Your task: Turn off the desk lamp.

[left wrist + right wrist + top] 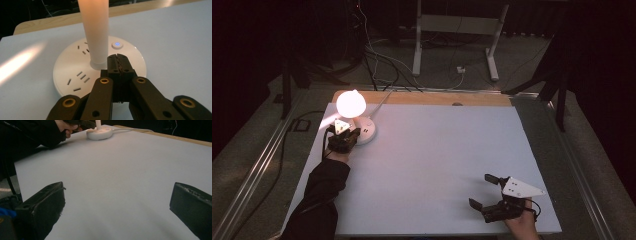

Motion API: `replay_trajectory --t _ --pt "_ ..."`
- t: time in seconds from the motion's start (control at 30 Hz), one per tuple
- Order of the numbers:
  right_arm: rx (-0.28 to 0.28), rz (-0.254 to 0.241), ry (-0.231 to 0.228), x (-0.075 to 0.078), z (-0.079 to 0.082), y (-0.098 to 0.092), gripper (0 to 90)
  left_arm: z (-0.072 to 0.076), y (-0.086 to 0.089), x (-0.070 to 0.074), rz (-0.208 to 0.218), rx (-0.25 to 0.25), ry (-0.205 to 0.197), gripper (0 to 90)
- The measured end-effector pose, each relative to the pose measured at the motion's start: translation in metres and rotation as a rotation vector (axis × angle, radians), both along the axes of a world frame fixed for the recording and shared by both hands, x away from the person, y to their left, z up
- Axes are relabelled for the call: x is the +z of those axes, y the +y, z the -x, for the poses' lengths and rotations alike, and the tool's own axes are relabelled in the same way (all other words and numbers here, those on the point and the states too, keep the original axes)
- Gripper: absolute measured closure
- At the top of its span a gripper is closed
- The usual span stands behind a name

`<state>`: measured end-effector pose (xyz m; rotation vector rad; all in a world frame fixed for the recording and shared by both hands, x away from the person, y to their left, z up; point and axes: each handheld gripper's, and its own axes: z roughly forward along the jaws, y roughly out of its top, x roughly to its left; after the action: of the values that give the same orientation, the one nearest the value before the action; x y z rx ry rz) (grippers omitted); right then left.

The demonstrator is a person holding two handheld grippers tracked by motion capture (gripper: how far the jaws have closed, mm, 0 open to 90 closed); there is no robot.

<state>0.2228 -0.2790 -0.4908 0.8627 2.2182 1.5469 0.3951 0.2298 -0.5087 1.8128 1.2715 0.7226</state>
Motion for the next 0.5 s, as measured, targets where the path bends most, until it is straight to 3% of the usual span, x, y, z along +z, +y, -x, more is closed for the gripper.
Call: replay_trajectory --t 0.5 --pt "-0.001 0.004 -0.001 0.0002 0.0003 0.0001 0.0 -0.0006 -0.0011 -0.0023 0.001 -0.018 0.021 90.0"
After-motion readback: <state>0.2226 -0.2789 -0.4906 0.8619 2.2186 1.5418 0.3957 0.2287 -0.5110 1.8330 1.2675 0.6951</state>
